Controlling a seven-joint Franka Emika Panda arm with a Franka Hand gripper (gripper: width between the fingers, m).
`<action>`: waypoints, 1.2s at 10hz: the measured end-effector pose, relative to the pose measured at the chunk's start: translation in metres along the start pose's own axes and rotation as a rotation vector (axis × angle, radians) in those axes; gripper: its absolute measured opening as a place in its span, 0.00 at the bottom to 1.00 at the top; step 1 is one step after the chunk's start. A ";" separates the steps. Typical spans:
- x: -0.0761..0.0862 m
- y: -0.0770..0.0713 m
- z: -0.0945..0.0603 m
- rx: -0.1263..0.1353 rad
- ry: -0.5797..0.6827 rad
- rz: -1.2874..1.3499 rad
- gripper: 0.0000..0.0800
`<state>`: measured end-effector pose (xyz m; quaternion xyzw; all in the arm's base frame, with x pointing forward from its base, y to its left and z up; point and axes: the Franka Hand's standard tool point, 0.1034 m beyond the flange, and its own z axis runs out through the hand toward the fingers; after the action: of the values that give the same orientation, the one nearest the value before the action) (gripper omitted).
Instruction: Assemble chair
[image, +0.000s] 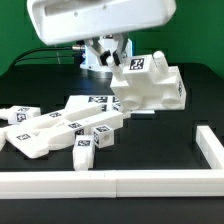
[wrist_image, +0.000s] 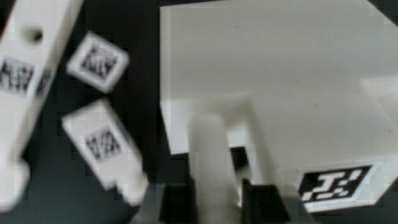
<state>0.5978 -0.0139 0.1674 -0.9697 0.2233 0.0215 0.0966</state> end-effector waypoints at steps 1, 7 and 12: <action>-0.013 -0.025 0.004 -0.048 0.107 -0.060 0.14; 0.002 -0.025 0.015 -0.025 0.227 -0.229 0.14; -0.003 -0.026 0.026 -0.031 0.270 -0.277 0.14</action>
Offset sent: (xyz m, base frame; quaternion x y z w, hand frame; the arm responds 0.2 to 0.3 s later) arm 0.0000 0.0000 0.0000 0.0000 0.0000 0.0000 1.0000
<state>0.6062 0.0157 0.1463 -0.9866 0.0985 -0.1188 0.0529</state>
